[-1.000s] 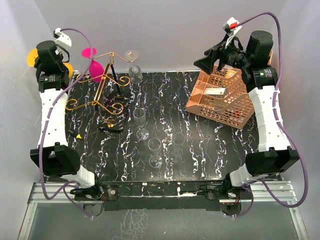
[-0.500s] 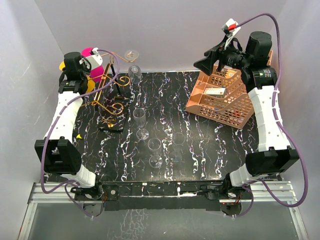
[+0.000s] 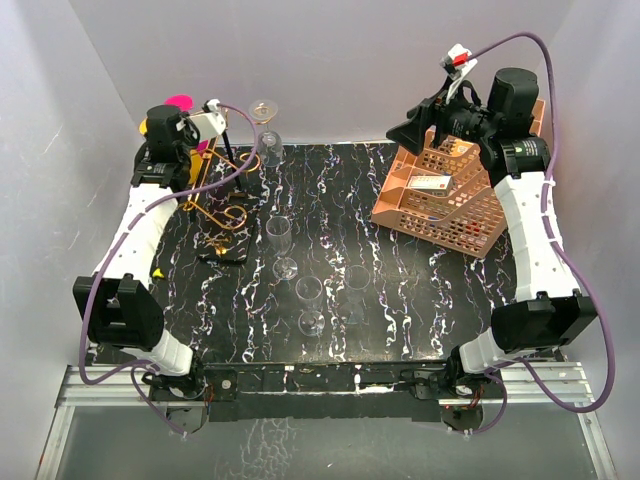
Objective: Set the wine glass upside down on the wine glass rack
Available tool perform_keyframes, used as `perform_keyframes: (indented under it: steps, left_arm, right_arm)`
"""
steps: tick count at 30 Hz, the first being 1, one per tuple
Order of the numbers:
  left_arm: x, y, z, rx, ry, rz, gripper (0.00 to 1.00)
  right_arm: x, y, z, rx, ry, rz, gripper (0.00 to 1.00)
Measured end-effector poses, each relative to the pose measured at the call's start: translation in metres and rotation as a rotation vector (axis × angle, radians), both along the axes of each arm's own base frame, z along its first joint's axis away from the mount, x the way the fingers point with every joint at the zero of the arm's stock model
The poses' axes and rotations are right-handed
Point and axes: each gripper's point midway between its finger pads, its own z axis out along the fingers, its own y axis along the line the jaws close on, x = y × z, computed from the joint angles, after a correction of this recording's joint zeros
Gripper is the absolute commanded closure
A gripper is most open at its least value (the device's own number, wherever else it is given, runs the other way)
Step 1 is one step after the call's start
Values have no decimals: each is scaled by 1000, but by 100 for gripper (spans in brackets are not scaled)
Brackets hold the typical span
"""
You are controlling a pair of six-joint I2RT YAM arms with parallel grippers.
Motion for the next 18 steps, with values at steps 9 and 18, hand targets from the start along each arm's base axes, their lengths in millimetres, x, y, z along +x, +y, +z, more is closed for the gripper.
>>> perform_keyframes:
  steps: [9,18]
  left_arm:
    - [1,-22,-4,3,21,-46,100]
    - [-6,-29,-22,-18,96,-65,100]
  right_arm:
    - [0,0,-2,-1,6,-3,20]
    - [1,0,-9,-1,21,-3,20]
